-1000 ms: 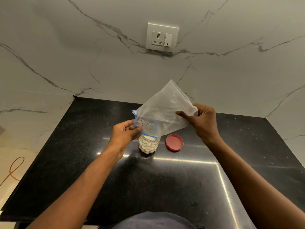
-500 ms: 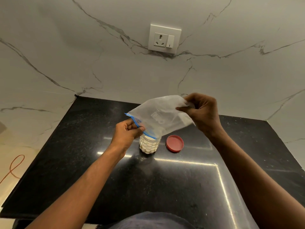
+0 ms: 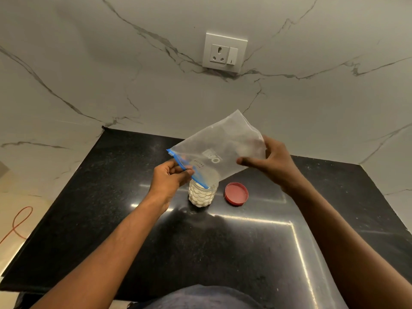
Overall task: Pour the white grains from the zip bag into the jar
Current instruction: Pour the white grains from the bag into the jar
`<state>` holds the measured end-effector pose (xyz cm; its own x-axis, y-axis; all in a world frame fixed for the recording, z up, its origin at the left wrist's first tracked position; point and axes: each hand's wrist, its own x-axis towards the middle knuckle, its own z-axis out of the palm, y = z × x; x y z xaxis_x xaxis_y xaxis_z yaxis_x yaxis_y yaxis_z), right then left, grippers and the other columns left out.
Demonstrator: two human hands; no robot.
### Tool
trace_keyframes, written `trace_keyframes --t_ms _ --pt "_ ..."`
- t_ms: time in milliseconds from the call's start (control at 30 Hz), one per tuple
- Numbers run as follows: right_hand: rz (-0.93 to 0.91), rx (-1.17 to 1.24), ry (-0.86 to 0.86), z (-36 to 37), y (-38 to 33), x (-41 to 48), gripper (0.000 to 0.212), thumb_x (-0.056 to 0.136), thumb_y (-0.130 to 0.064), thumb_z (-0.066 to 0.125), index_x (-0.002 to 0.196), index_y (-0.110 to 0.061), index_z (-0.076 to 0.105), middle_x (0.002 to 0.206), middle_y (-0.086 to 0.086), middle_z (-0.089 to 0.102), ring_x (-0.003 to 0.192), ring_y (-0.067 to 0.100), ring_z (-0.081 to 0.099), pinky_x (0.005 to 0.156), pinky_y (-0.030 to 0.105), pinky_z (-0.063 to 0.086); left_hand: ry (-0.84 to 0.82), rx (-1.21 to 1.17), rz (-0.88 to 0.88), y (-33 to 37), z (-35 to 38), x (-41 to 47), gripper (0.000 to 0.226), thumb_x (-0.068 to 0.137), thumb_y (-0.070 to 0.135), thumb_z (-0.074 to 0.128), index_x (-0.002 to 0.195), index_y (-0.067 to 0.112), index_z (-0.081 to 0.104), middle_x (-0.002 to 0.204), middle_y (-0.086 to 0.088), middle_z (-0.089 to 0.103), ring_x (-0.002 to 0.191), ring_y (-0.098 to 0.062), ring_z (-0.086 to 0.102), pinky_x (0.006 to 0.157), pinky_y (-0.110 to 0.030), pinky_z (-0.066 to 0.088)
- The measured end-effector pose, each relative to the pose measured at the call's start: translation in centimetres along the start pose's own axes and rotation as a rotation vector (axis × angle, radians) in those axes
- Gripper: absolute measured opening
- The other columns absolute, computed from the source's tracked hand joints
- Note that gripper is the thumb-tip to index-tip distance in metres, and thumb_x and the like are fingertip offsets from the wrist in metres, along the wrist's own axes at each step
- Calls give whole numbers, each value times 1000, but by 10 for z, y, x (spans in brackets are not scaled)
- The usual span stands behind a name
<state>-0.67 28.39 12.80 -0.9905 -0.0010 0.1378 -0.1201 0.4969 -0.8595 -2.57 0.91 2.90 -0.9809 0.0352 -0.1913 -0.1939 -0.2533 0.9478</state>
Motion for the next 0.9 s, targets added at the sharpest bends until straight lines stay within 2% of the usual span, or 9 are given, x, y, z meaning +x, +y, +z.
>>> trace_keyframes --t_ms 100,200,300,333,400,467,533,733,900 --pt "6 52 137 2 15 -6 24 90 -17 81 111 -6 75 99 12 80 91 30 78 74 50 67 -22 -5 5 0 -1 0 31 91 -8 74 110 16 75 100 -5 84 97 -17 81 79 -26 65" --pt "-77 106 134 -3 15 -4 11 98 -13 71 105 -10 79 100 7 81 94 24 79 82 48 66 -12 -2 22 1 0 1 30 90 -9 74 109 15 75 98 -6 84 94 -17 81 79 -27 66" --pt "-104 85 45 -8 8 -3 30 101 -3 65 107 -29 78 104 -4 81 100 18 77 92 41 64 7 -7 36 3 0 3 31 90 -10 74 108 16 74 93 -3 84 90 -14 81 77 -25 65" --pt "-119 75 44 -9 6 -3 34 99 0 65 109 -30 77 104 -7 81 100 15 77 93 39 63 7 -5 36 3 0 2 31 90 -10 74 108 16 74 93 -2 84 90 -14 81 78 -26 66" --pt "-147 60 119 -10 5 -2 24 94 -2 73 108 -21 77 100 -3 81 96 16 78 88 35 65 9 -1 38 2 -1 1 31 90 -10 74 107 16 74 94 -2 84 91 -14 81 80 -27 66" --pt "-165 32 239 -13 5 -4 13 87 -12 84 97 -12 77 92 2 80 84 20 79 76 32 66 12 0 39 1 -3 0 31 90 -10 74 108 16 74 95 -1 84 93 -14 81 79 -26 66" --pt "-191 -40 305 -14 6 -4 14 85 -18 86 91 -10 76 85 3 78 74 18 77 68 28 64 -2 7 40 1 -4 -1 33 90 -9 74 110 18 74 97 -1 84 95 -14 81 77 -24 65" --pt "-200 -105 230 -11 9 -7 12 93 -7 75 105 -10 77 99 1 77 93 17 76 87 37 64 -11 42 73 4 -1 -1 33 90 -8 75 110 19 73 100 0 84 98 -16 80 76 -21 62" --pt "-249 -178 179 -9 4 -9 21 90 4 75 98 -16 77 92 -3 77 88 14 76 83 29 64 -18 66 79 5 1 -1 47 91 -9 73 124 24 65 108 4 81 102 -9 77 77 -18 62"
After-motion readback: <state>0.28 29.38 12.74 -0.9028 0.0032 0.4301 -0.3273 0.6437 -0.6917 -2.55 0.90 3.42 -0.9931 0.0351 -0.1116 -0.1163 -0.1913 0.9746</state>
